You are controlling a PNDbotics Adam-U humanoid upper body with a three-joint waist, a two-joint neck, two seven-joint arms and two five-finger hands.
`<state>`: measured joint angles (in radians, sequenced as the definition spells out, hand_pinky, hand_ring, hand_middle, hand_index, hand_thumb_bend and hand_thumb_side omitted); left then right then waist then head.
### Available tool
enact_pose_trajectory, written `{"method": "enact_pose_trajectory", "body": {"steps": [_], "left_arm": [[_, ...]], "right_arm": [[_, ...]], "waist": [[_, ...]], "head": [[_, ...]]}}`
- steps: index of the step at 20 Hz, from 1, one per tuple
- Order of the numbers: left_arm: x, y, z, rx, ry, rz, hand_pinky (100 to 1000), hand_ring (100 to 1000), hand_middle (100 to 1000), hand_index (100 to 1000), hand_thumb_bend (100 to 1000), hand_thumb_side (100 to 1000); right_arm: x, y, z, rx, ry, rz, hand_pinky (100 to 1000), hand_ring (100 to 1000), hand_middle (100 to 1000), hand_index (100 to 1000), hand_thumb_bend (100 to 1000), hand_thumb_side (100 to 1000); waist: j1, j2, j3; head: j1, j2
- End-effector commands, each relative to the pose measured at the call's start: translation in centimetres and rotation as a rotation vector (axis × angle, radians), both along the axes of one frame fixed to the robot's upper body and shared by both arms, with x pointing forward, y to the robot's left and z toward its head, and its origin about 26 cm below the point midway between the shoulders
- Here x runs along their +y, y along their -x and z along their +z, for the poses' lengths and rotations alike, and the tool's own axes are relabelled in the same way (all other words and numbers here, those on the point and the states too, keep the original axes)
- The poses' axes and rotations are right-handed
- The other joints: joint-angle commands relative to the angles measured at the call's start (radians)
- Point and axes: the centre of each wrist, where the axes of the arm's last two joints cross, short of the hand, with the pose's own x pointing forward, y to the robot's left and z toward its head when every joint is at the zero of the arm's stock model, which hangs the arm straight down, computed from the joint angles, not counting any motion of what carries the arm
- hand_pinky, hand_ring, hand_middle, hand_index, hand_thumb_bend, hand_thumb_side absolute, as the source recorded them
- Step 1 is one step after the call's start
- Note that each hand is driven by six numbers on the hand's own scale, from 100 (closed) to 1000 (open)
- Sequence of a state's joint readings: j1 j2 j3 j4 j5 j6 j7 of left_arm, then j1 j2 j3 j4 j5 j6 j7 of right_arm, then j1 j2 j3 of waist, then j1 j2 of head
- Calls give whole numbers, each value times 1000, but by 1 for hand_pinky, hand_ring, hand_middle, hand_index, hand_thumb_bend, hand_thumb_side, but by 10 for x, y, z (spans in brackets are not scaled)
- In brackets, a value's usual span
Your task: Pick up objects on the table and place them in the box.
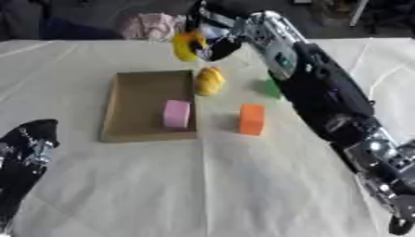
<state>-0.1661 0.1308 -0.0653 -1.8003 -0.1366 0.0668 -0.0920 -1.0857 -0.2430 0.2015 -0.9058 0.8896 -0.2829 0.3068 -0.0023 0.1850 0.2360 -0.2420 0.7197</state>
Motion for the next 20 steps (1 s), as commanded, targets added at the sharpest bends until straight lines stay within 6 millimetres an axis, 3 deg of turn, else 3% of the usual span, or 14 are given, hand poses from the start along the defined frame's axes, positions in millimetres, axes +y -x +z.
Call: {"method": "enact_pose_trajectory", "body": {"steps": [1,11,13,14,20], "left_arm": [[-3,-1,9,-32,0,-25,746,835,728,744,186,567],[-6,-1,11,-35,4,-40,746,835,728,745,187,567],[-7,-1,10,-34,4,-40,747,835,728,745,187,568],[-7,-1,10,-33,4,-40,747,835,728,745,187,568],[-6,-1,10,-32,3,-36,747,835,728,745,187,568]], "right_arm": [[9,-5,3,-29,8,-18,768,731,633,554,100,100],[35,-7,-38,17,29,-52,767,738,649,730,100,124],[37,-6,-44,12,35,-61,768,739,652,757,105,207],[38,-6,-46,9,41,-67,771,744,661,795,189,312],[37,-6,-47,-22,60,-96,776,749,672,856,321,475]], "waist": [[8,0,10],[9,6,34],[9,6,34],[9,6,34],[10,6,26]], "head": [[-17,-13],[-35,-21],[-37,-20],[-37,-21],[-34,-20]]}}
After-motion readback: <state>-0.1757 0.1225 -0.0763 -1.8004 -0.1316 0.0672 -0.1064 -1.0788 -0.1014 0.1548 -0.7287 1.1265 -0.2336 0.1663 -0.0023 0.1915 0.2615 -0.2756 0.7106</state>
